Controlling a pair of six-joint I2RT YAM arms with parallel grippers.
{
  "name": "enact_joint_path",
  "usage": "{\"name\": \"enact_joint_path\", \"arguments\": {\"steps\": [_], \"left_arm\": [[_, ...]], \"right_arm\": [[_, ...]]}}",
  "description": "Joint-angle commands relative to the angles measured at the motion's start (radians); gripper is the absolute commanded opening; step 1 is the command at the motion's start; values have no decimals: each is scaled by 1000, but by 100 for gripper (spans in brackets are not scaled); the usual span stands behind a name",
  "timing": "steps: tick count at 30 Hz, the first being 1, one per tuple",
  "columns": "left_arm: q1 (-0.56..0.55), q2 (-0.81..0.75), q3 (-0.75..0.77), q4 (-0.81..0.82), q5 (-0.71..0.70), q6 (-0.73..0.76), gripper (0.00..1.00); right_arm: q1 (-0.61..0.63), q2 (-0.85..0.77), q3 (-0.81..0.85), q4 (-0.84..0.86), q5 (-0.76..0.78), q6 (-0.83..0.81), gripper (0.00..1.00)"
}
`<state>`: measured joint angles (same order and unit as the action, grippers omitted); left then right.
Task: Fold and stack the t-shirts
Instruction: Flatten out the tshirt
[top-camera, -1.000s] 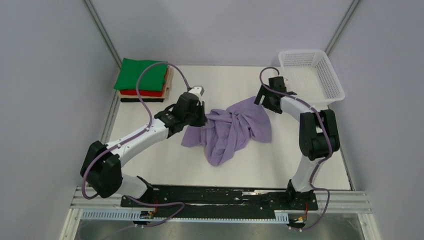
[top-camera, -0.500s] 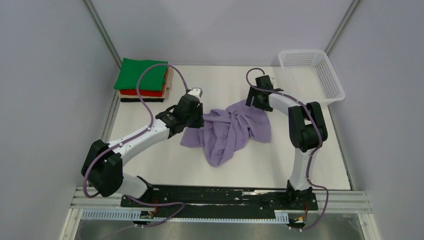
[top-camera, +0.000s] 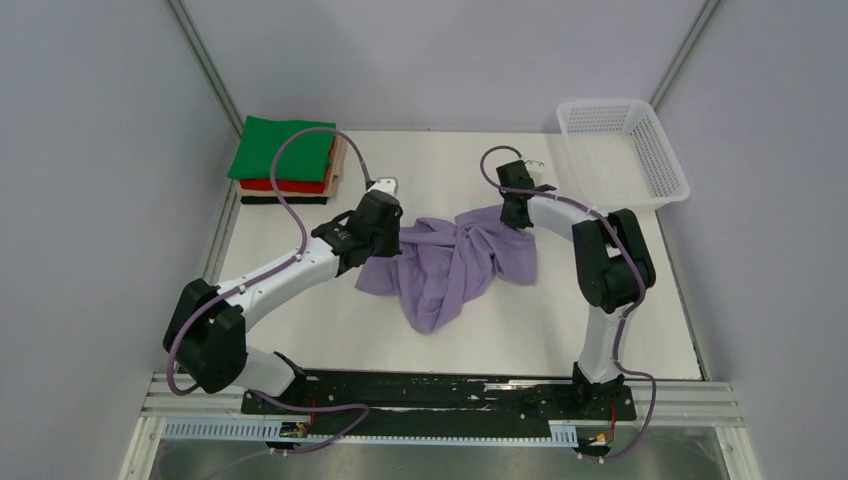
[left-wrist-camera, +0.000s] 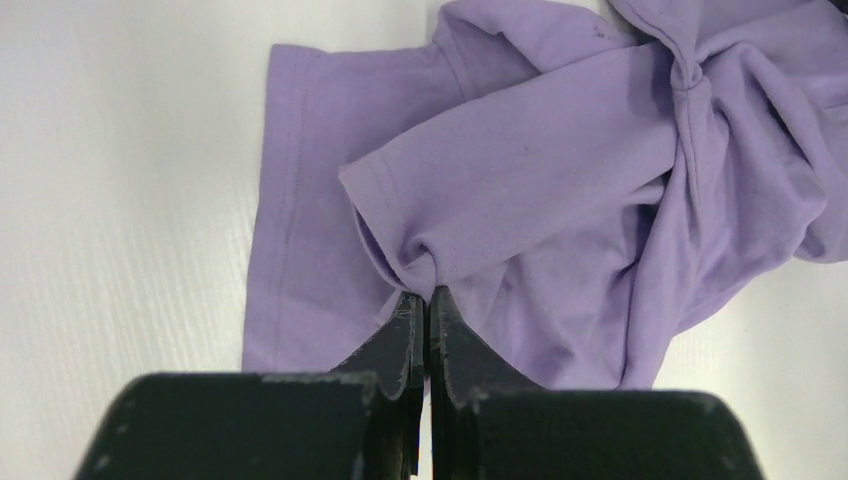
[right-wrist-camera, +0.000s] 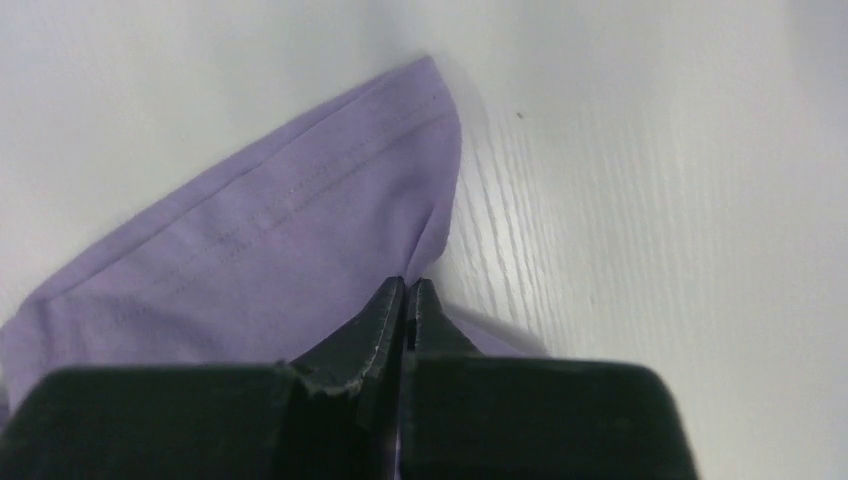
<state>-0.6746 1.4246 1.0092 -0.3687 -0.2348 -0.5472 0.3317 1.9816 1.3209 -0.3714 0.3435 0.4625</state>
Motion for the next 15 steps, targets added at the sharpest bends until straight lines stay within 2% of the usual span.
{"name": "enact_joint_path", "arguments": {"steps": [1,4,8,12,15], "left_arm": [[-5,-131,75,-21,-69,24,0],[-5,-220,104,-21,-69,55,0],[-5,-367,148,-8,-23,100,0],[-5,-494,231,3,59,155,0],[-5,-573,315,-15,72,189,0]], "right_arm": [[12,-252,-63,-28,108,-6,0],[13,-477,-145,51,85,-45,0],[13,-791,-234,153,-29,-92,0],[15,-1044,-220,195,-145,-148,0],[15,-1166,-153,204,-215,-180,0]]}}
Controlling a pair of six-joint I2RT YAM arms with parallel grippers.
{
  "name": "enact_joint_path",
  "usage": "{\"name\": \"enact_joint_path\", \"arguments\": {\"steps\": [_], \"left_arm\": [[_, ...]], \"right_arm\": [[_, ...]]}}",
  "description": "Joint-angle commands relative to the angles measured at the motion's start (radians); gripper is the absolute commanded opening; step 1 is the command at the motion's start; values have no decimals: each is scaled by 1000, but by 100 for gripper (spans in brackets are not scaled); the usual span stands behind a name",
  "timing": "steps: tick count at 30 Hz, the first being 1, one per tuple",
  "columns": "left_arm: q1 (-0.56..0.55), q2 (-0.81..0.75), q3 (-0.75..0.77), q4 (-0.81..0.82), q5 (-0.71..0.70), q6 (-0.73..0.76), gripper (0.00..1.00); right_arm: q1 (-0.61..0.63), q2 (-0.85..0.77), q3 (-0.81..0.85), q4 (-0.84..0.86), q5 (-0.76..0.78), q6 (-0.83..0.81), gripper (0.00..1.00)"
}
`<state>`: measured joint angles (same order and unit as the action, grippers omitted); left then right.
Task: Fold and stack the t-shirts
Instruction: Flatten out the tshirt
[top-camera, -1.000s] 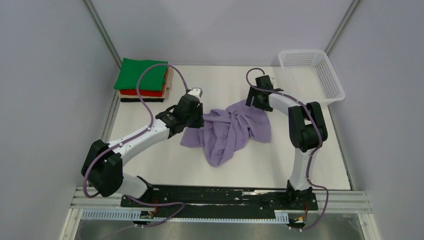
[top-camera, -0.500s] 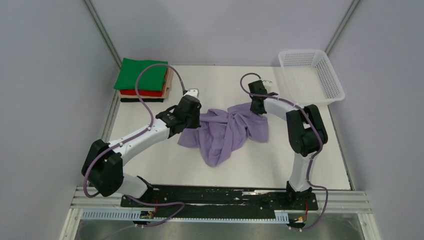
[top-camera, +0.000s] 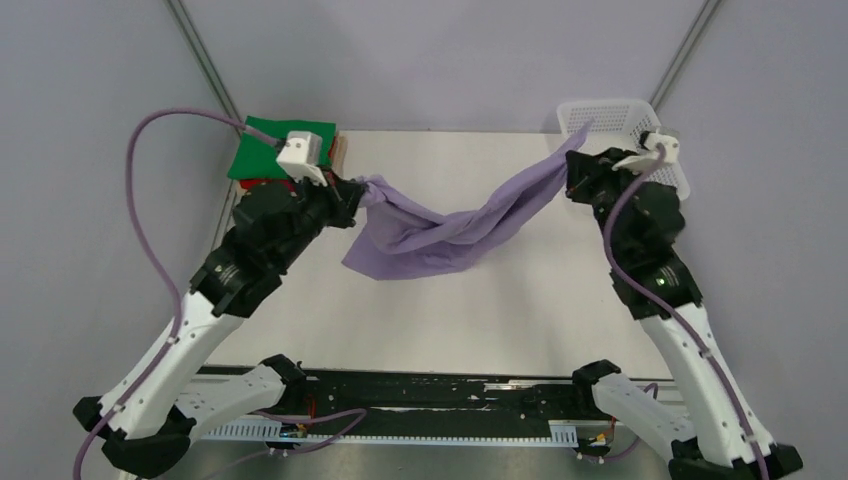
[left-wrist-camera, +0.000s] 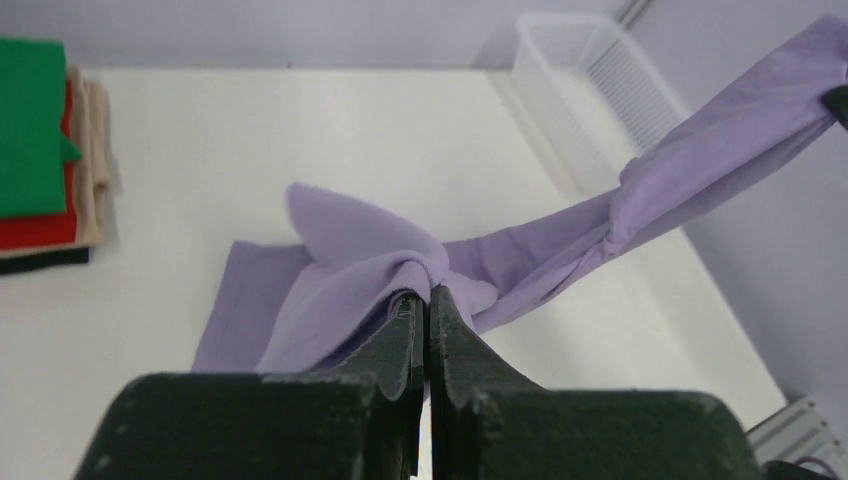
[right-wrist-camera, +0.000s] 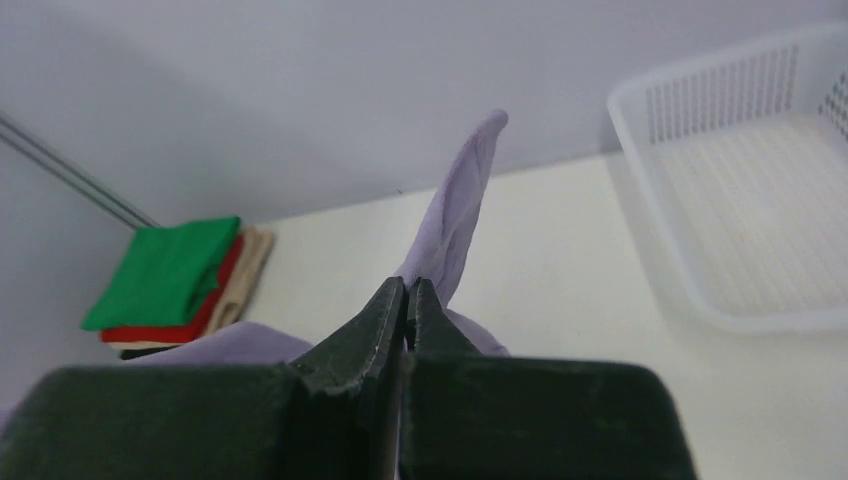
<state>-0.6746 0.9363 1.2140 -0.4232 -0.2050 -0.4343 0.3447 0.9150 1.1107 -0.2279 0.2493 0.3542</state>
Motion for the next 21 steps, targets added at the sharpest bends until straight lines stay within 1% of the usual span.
{"name": "enact_joint_path", "arguments": {"steps": [1,4,8,12,14,16,18,19,20,21], "left_arm": [[-5,-96,156,36,44,83,0],[-5,-142,278,-8,38,112,0],[-5,-189,398,-67,9,121,0],[-5,-239,452,-100,-102,107,0],[-5,-264,446,-111,-152,99,0],[-5,-283,417,-113,-218,88,0],[-4,-285,384,-124,-321,75,0],[-5,-274,373,-139,-420,61,0],[-5,-266,342,-148,-475,51,0],[-5,-245,326,-174,-598,24,0]], "right_arm": [[2,-128,88,60,-143,-83,0],[3,-193,192,35,-188,-113,0],[2,-239,323,-12,-199,-149,0],[2,-251,410,-45,-181,-186,0],[3,-242,441,-52,-152,-205,0],[2,-218,463,-56,-103,-228,0],[3,-178,473,-58,-30,-252,0],[2,-149,470,-58,16,-267,0],[2,-118,462,-57,64,-282,0],[2,-82,451,-56,141,-301,0]]}}
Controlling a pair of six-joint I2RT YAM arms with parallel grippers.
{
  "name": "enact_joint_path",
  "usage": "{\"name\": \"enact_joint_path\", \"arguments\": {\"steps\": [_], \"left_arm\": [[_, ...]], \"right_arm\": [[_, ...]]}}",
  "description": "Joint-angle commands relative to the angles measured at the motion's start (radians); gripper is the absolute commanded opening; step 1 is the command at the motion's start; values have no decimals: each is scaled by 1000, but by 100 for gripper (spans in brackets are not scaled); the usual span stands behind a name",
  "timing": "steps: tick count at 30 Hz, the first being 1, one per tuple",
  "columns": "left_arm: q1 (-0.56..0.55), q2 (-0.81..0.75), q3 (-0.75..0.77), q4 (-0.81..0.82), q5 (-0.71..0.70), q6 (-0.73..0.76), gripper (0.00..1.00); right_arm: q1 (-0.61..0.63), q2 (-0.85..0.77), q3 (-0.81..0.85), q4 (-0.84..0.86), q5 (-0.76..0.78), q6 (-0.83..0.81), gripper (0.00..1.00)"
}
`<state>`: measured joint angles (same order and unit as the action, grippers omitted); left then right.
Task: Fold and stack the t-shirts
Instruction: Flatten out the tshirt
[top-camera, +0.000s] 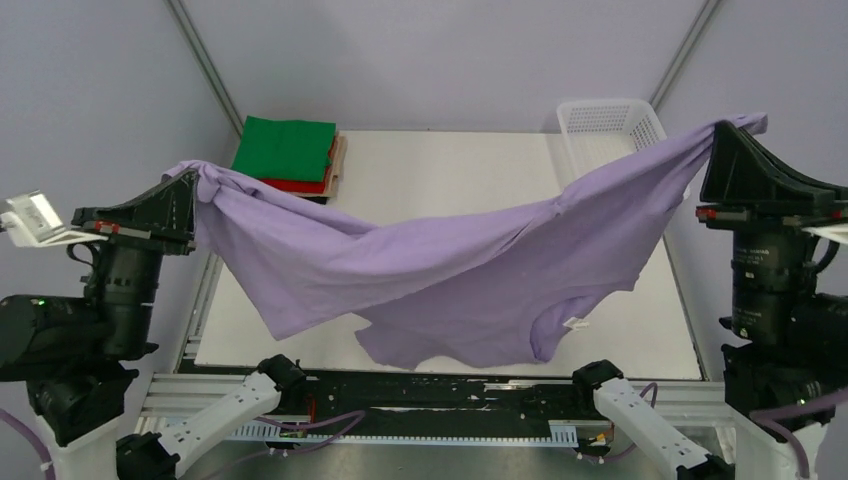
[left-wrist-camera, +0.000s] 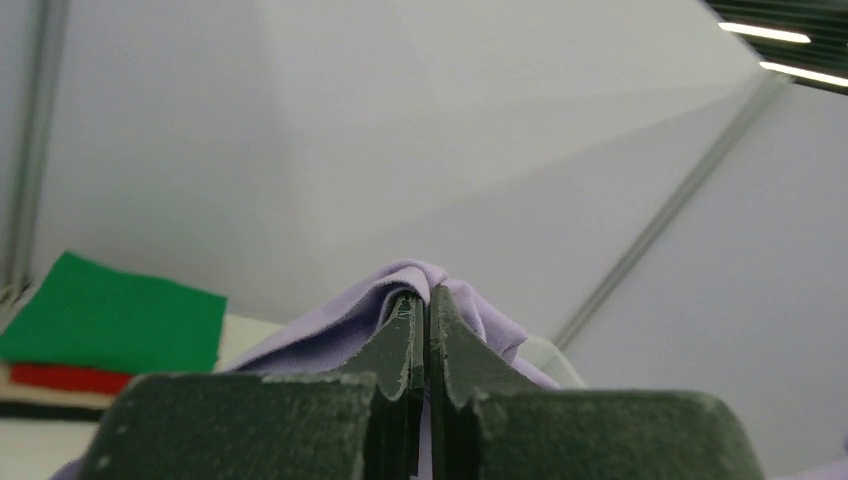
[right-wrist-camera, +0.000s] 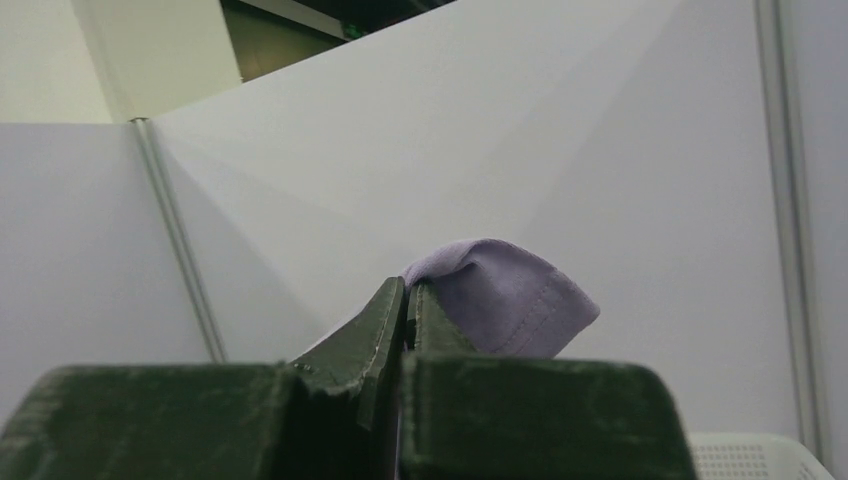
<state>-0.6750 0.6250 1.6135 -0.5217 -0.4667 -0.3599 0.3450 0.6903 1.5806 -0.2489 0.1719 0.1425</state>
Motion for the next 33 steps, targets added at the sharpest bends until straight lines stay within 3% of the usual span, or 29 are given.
{"name": "enact_joint_path", "arguments": {"steps": [1,3,5,8,10,12,13,14,15,18,27,33], "left_arm": [[-5,81,-115,-90,-398,-66,0],[-4,133,-187,-150,-623,-138,0],[0,198,-264,-233,-692,-240,0],[113,319,-402,-318,-588,-383,0],[239,406,-495,-271,-404,-392,6],[324,513,-562,-183,-228,-350,43],[354,584,-572,-147,-159,-336,82],[361,621,-568,-142,-138,-334,91],[371,679,-556,-155,-115,-341,98],[373,729,-488,-172,-82,-337,100],[347,712,-580,-32,344,-300,100],[205,727,-707,77,496,-328,100]], "right_arm": [[1,185,-32,-34,280,-106,0],[-5,278,-78,-19,388,-134,0],[-40,374,-140,-8,385,-114,0],[-121,526,-245,7,269,-2,0],[-145,613,-322,61,226,76,0],[-152,704,-372,116,193,96,10],[-153,760,-364,125,179,98,31],[-152,812,-340,115,171,98,54],[-150,859,-298,80,169,102,68],[-140,929,-211,-22,183,127,98],[-23,726,-404,-80,56,285,100],[77,591,-695,-122,-118,491,100]]}}
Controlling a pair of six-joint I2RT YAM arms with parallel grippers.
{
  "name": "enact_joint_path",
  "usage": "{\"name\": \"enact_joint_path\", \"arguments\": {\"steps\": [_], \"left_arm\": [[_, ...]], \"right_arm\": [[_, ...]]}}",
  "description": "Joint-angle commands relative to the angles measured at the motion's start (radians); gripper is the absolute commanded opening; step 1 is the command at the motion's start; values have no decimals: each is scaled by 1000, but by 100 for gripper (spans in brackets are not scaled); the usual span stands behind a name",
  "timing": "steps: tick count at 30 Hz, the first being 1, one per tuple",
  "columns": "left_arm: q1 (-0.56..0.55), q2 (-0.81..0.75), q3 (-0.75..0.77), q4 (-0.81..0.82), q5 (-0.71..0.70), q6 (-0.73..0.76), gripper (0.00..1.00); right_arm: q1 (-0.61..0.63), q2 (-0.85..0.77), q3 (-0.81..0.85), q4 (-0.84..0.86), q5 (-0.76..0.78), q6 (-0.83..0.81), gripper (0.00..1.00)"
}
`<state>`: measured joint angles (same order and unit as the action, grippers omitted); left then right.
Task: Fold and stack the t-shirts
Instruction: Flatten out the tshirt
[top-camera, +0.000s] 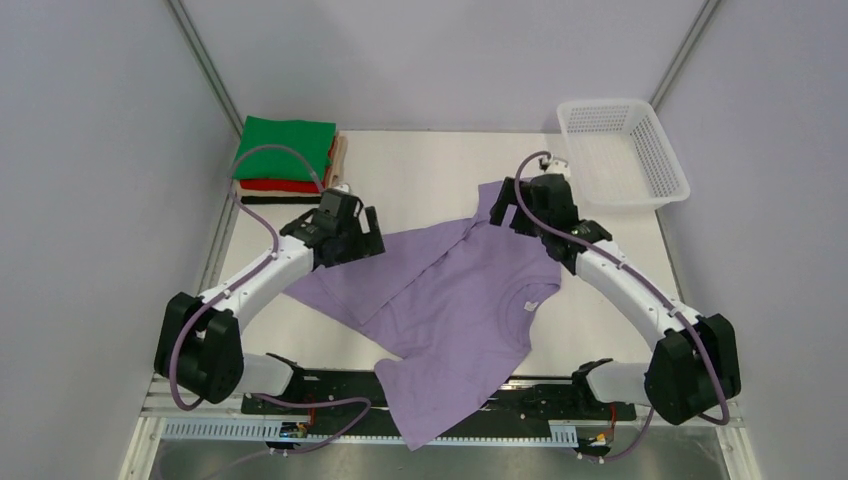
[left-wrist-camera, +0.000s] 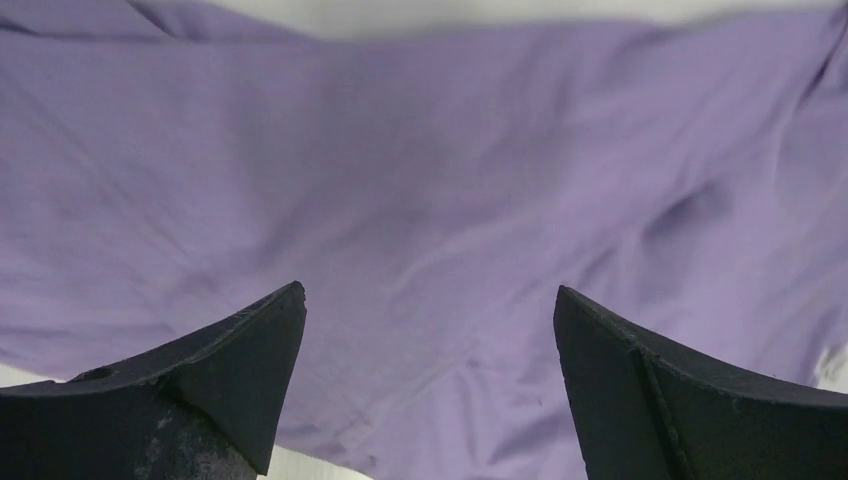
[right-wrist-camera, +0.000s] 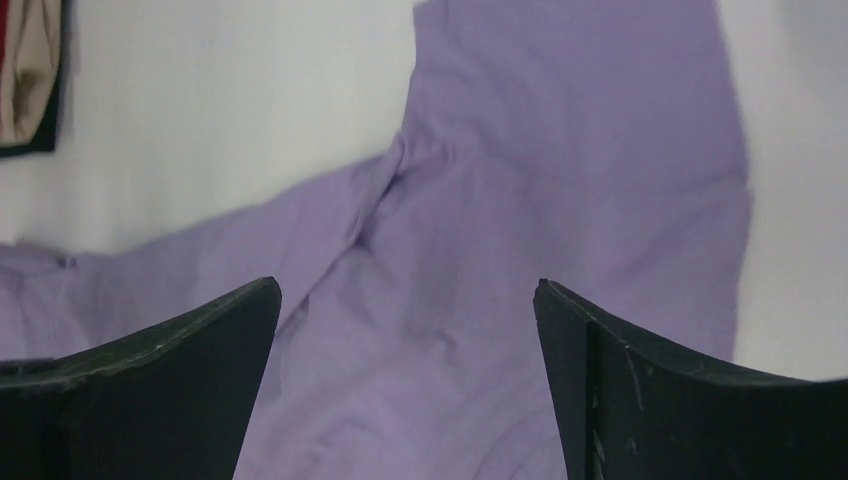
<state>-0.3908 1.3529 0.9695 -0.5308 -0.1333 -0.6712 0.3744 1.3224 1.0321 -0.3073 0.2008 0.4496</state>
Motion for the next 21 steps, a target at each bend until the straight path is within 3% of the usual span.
{"name": "enact_joint_path", "arguments": {"steps": [1,6,11,21], "left_arm": [[-107,11,-75,98,188,-18,100],[-160,57,-201,179,295,-49,100],[-173,74,-268,201,258,-68,100],[-173,184,-226,265,288,-99,100]], "right_arm": [[63,-53,-185,-65,-177,208,100],[135,-48,-336,-71,-263,287,100],[135,37,-386,-66,-156,312,100],[-13,317,-203,-65,8,229,100]]}}
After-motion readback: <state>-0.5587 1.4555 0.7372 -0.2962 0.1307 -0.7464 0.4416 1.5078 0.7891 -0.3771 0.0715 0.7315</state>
